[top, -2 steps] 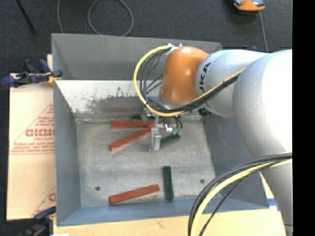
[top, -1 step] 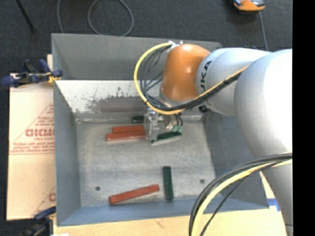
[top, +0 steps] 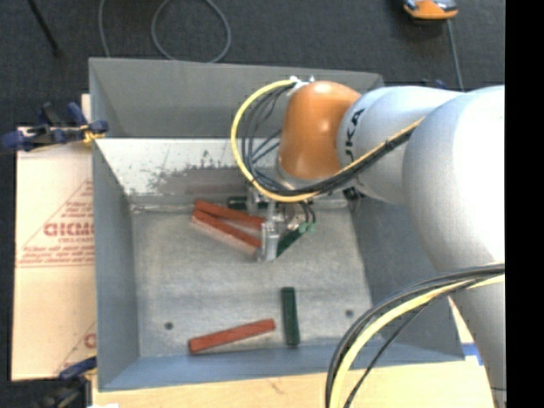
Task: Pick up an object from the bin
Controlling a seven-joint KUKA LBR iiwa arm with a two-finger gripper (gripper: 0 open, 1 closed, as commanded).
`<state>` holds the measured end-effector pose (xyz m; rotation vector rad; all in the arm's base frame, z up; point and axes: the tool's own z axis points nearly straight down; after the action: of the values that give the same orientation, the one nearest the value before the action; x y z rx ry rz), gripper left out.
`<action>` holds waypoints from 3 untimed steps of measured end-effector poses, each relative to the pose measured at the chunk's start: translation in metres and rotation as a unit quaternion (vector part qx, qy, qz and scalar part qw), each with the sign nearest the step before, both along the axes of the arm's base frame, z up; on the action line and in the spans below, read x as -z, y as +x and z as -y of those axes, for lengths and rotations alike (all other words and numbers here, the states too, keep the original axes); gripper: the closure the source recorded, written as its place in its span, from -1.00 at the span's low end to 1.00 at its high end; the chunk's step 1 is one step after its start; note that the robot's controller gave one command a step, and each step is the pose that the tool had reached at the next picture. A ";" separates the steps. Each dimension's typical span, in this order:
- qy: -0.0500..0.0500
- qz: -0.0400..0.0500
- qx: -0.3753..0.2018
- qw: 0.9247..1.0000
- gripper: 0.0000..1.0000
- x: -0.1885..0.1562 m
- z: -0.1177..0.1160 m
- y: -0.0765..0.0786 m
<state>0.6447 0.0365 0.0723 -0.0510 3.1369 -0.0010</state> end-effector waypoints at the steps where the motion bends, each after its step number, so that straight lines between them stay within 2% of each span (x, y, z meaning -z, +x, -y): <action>1: 0.001 0.000 -0.011 1.000 -1.00 -0.003 -0.043 -0.024; 2: 0.001 0.003 -0.010 1.000 1.00 -0.004 -0.041 -0.022; 3: 0.001 0.003 -0.024 1.000 1.00 -0.061 -0.071 -0.011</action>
Offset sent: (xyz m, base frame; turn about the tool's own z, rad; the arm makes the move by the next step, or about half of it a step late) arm -0.0247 0.0416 0.0013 -0.0171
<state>0.6341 0.1080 0.1335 -0.1260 3.1280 0.0024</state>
